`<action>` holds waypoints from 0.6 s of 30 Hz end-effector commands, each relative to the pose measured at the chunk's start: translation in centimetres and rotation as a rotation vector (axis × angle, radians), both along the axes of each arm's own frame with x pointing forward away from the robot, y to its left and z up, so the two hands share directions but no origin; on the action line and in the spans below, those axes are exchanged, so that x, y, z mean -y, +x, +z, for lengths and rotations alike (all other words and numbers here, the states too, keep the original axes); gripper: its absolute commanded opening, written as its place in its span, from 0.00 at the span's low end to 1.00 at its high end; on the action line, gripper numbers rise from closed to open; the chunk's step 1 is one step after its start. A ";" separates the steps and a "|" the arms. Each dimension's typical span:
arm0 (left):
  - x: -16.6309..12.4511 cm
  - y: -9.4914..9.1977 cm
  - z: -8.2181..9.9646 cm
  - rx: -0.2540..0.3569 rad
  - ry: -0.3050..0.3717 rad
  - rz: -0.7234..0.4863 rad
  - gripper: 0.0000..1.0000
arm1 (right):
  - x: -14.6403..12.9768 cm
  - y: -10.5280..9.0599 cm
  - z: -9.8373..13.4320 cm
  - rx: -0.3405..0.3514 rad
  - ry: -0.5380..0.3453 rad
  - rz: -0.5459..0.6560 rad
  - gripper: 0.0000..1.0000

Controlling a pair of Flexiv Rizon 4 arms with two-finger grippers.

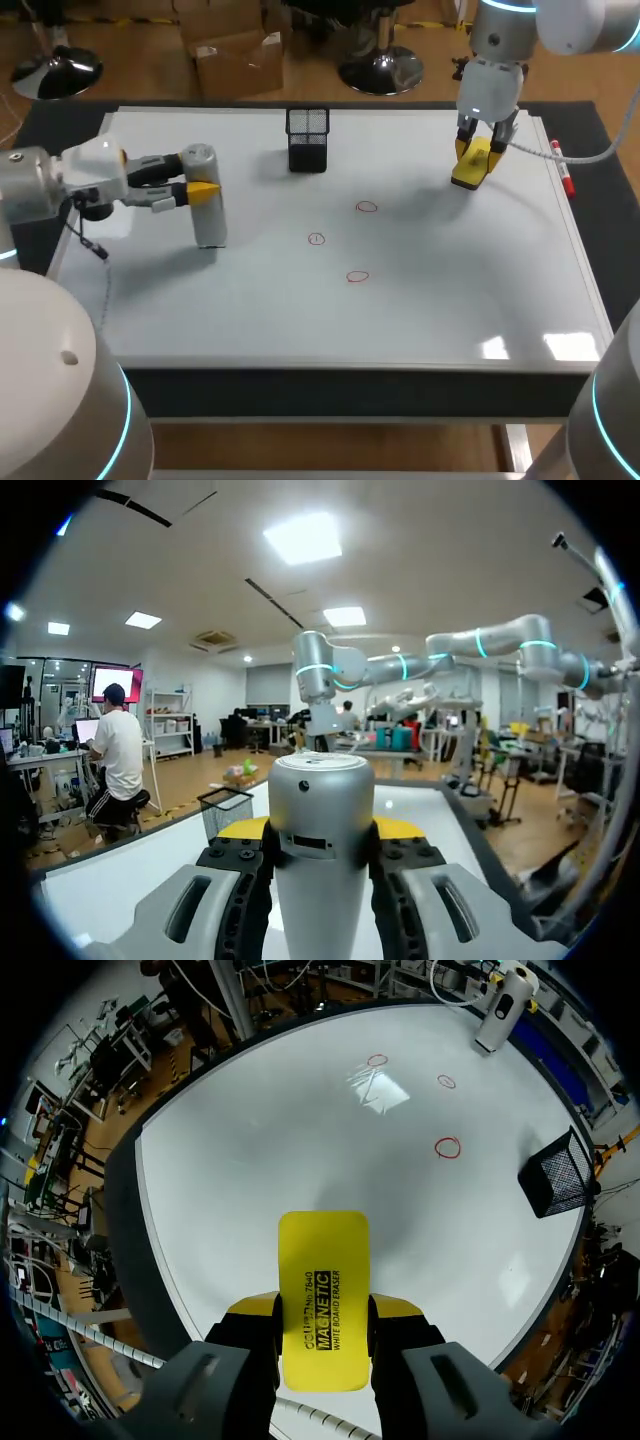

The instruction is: Pick up the inspection probe, press it on each red-marked spot on the whiteboard one by one, put down the probe, pick up the eraser, and wipe off all the red marks.

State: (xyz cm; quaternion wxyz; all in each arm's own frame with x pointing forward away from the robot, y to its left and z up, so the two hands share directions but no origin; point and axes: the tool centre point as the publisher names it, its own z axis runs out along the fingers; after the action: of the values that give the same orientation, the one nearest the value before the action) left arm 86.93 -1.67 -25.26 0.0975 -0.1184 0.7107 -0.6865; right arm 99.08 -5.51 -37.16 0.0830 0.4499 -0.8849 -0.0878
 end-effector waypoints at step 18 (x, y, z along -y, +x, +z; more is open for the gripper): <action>-9.1 -2.6 0.5 0.010 0.019 0.092 0.00 | 0.1 0.0 0.1 0.000 -0.003 0.002 0.00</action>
State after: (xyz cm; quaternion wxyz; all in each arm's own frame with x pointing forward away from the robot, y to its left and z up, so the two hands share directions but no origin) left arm 84.74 6.70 -25.07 0.1344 -0.1480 0.7108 -0.6744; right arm 99.07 -5.52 -37.17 0.0830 0.4499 -0.8849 -0.0878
